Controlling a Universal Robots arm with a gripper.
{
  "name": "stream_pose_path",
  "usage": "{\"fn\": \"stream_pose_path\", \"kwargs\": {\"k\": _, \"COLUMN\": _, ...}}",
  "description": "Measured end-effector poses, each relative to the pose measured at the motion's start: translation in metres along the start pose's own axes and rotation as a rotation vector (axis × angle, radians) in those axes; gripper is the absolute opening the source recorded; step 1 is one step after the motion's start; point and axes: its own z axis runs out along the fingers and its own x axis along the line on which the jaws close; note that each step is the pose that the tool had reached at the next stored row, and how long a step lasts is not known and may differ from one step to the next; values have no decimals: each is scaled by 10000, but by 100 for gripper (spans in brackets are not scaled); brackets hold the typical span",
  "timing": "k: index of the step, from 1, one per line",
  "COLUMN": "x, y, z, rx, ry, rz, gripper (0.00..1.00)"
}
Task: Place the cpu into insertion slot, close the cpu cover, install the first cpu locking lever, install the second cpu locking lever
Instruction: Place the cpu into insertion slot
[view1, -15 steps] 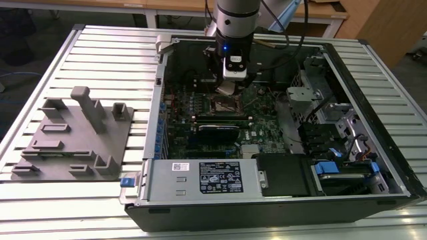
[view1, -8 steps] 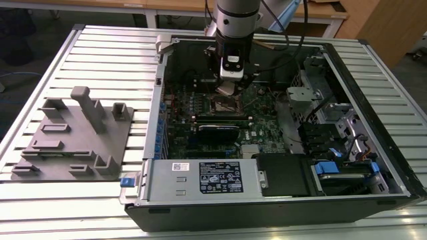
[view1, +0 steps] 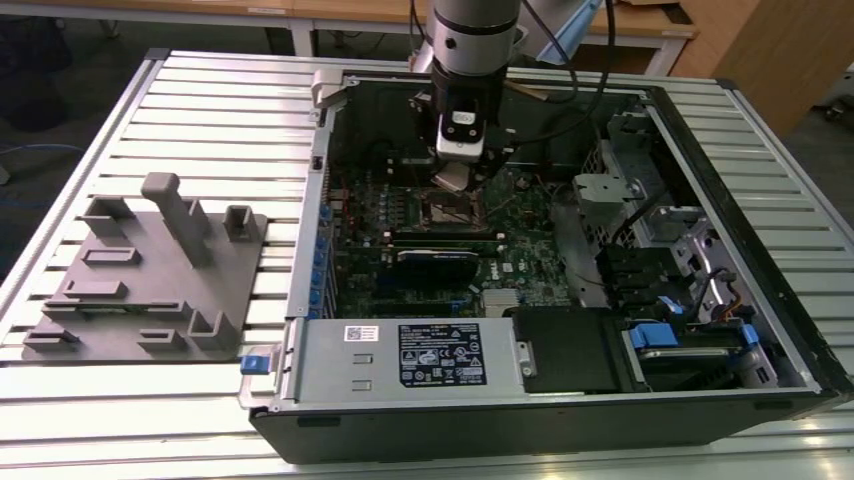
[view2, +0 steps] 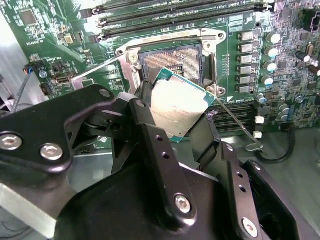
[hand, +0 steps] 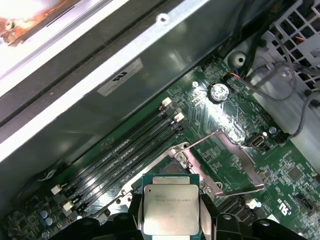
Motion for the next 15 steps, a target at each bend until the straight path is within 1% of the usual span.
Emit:
{"fn": "stream_pose_path", "kwargs": {"k": 5, "x": 0, "y": 0, "z": 0, "rx": 1, "ry": -5, "rz": 41, "gripper": 54}}
{"fn": "stream_pose_path", "kwargs": {"k": 9, "x": 0, "y": 0, "z": 3, "rx": 2, "ry": -43, "rz": 465, "gripper": 54}}
{"fn": "stream_pose_path", "kwargs": {"k": 15, "x": 0, "y": 0, "z": 3, "rx": 3, "ry": -47, "rz": 503, "gripper": 54}}
